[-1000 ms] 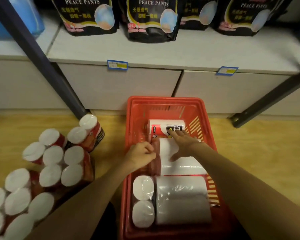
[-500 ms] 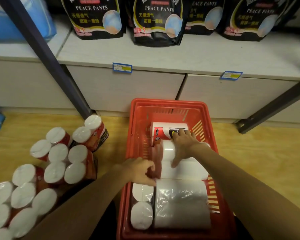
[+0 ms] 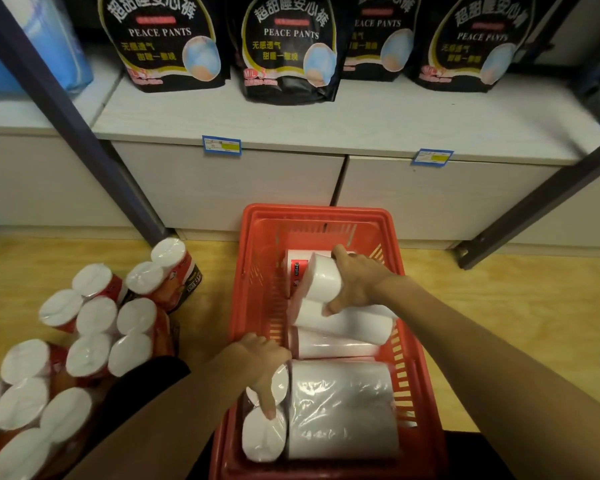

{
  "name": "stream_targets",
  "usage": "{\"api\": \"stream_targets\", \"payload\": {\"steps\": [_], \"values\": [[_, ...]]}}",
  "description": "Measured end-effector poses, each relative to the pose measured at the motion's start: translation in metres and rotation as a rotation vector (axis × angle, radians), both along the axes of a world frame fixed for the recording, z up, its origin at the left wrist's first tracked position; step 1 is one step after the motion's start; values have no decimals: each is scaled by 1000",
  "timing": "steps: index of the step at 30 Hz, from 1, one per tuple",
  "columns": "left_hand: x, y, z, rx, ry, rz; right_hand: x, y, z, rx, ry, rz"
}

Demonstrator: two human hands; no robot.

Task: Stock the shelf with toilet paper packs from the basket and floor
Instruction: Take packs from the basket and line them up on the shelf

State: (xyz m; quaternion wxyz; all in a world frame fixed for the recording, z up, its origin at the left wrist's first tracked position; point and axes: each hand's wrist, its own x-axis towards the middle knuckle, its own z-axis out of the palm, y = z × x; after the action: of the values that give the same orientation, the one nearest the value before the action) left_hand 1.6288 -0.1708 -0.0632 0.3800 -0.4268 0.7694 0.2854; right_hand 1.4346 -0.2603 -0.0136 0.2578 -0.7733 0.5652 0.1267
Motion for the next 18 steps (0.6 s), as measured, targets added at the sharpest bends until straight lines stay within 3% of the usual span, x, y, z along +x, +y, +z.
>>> {"api": "stream_targets", "payload": {"steps": [9, 18], "values": [[-5, -15, 13, -21, 165, 141, 7, 6, 10, -41, 2, 24], [15, -58, 34, -175, 287, 310, 5, 8, 9, -22, 60, -155]]}}
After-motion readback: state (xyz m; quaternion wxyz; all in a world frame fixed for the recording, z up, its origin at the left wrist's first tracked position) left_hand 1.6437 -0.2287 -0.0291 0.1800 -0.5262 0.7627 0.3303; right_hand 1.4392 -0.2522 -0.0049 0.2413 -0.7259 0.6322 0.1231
